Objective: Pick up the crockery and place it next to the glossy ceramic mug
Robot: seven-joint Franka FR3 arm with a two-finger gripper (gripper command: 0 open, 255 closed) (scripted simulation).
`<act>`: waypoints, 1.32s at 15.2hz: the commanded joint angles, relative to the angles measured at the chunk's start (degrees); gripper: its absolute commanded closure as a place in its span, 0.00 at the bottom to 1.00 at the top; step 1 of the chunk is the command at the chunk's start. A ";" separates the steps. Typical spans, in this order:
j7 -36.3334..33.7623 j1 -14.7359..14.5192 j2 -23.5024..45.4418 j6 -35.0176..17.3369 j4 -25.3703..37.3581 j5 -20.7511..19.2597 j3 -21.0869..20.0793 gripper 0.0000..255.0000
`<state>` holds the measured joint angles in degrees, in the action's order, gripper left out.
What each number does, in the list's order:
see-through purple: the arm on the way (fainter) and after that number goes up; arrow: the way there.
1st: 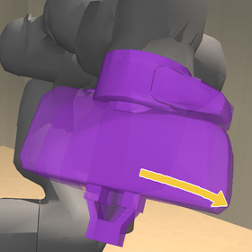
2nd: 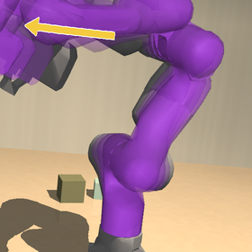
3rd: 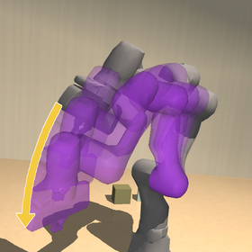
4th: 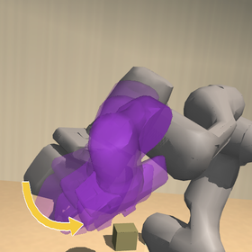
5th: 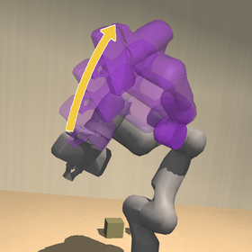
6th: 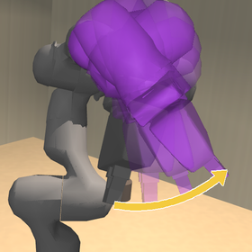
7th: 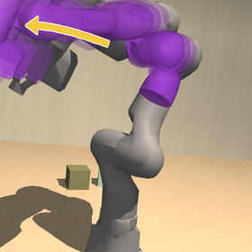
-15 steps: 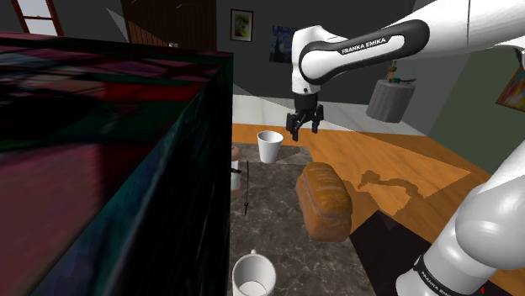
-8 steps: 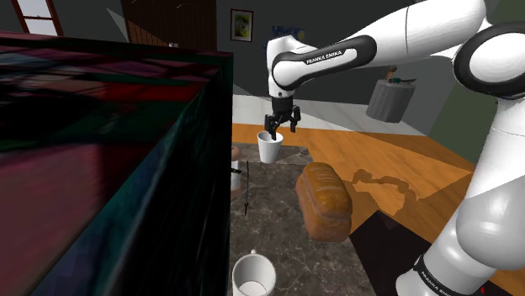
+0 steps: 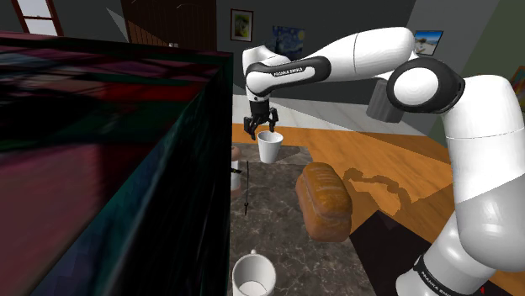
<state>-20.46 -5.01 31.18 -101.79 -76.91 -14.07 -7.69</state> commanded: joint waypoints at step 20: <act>-0.62 -0.05 4.61 -4.34 0.41 -0.92 0.48 1.00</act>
<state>-21.08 -5.06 35.78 -106.13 -76.50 -14.98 -7.22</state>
